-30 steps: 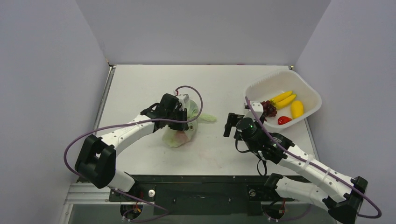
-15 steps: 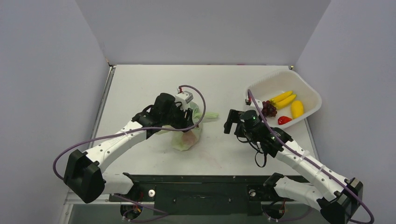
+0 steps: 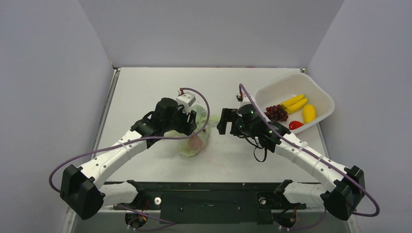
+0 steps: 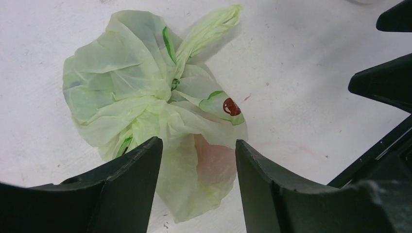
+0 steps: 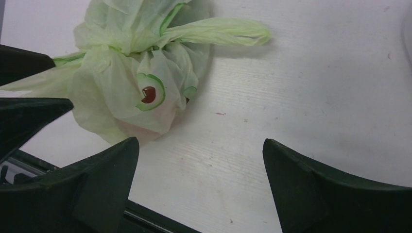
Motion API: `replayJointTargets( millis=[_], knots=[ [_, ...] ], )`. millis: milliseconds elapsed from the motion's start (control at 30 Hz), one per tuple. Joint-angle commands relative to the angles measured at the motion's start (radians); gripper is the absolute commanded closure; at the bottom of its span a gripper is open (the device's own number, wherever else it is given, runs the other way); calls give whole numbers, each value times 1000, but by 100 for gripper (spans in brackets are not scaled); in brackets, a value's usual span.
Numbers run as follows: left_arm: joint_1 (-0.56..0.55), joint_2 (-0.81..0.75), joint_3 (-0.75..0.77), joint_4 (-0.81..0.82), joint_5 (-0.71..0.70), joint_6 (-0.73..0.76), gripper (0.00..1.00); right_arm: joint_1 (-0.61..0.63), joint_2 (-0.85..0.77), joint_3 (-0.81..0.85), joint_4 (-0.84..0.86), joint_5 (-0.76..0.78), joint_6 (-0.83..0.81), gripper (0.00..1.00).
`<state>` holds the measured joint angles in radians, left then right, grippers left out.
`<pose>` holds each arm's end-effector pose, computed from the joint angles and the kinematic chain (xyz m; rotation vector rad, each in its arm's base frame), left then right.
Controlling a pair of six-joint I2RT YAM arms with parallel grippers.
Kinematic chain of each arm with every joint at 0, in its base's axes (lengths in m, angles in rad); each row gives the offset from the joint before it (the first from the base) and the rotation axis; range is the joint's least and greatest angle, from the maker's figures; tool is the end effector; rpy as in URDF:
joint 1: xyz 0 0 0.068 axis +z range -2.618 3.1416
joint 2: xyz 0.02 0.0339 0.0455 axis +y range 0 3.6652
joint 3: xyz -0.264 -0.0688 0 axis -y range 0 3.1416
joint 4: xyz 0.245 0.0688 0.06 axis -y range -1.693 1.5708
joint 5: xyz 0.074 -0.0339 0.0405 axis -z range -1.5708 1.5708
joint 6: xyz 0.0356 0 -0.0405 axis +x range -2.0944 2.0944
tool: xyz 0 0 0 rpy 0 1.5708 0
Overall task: Take the fake fruits out of the plastic bag
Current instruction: Move the plastic bag to the center of the board, then untie the plastic bag at the center of the board.
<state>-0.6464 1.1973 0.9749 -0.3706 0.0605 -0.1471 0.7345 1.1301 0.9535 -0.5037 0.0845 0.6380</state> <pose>0.2116 -0.1624 0.3026 0.5803 2.1319 -0.5158 0.1833 0.1614 0.2994 -0.0654 2.3273 0.6277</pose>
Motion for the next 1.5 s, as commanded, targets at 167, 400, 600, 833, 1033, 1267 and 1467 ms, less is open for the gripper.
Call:
replayJointTargets(
  millis=[167, 400, 600, 833, 1033, 1267, 1467],
  knots=[
    [59, 138, 82, -39, 6, -24, 45, 35, 229, 76, 228, -189, 0, 17],
    [201, 97, 70, -5, 73, -29, 44, 76, 344, 53, 488, -287, 13, 15],
    [206, 86, 66, -5, 107, -4, 44, 145, 492, 139, 473, -238, -20, 16],
    [224, 111, 76, -7, 80, -14, 46, 234, 569, 100, 596, -226, 39, 73],
    [225, 158, 88, -28, 89, -11, 48, 362, 554, -45, 730, -142, 100, 91],
    [217, 207, 112, -59, 174, 14, 50, 397, 507, -189, 973, -206, 191, 70],
    [143, 219, 112, -84, 152, 64, 48, 317, 326, -288, 951, -198, 181, 50]
  ],
)
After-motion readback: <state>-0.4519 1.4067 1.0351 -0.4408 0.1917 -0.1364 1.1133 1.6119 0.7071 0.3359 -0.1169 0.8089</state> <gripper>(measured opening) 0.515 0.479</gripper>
